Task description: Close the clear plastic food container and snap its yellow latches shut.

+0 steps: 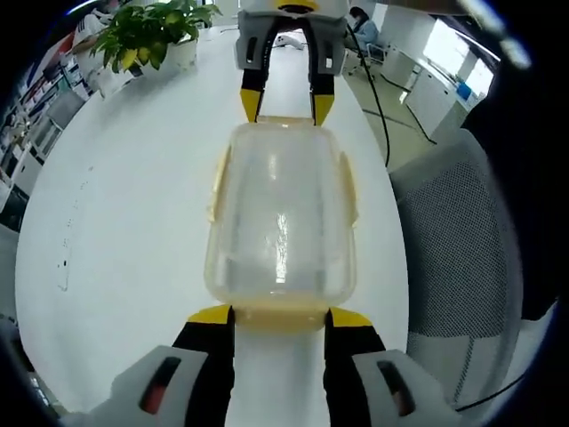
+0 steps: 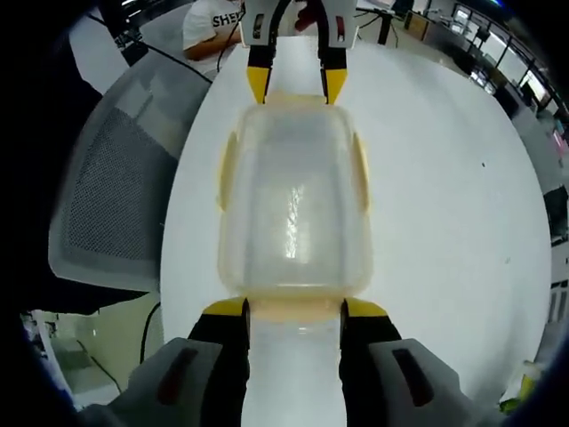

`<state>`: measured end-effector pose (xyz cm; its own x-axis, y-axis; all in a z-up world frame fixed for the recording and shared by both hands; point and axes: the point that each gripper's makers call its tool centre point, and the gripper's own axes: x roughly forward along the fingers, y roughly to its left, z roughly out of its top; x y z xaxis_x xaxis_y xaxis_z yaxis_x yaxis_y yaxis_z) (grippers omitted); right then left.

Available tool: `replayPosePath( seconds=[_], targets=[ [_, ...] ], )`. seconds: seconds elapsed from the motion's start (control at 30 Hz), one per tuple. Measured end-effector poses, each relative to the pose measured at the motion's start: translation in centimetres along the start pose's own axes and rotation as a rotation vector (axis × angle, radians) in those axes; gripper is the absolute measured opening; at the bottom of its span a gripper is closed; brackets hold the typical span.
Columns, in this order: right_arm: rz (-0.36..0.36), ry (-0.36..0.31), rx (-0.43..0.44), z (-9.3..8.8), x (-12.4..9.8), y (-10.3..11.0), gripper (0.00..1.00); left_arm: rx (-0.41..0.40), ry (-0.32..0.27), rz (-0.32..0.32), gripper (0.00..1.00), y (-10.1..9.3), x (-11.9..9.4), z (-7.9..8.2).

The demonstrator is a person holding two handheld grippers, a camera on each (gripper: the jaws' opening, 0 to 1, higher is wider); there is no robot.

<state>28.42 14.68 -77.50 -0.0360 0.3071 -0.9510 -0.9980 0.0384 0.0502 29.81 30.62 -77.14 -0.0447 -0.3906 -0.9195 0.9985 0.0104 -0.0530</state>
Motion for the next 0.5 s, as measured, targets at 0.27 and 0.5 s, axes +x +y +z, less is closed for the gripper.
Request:
replayPosePath(
  seconds=[0.27, 0.5],
  targets=[
    [-0.006, 0.017, 0.004, -1.4, -0.4, 0.1, 0.36, 0.005, -0.012, -0.005, 0.34, 0.0, 0.7, 1.3],
    [-0.015, 0.021, 0.005, -2.1, -0.7, 0.4, 0.36, 0.012, -0.014, 0.002, 0.34, -0.2, 1.2, 1.9]
  ],
)
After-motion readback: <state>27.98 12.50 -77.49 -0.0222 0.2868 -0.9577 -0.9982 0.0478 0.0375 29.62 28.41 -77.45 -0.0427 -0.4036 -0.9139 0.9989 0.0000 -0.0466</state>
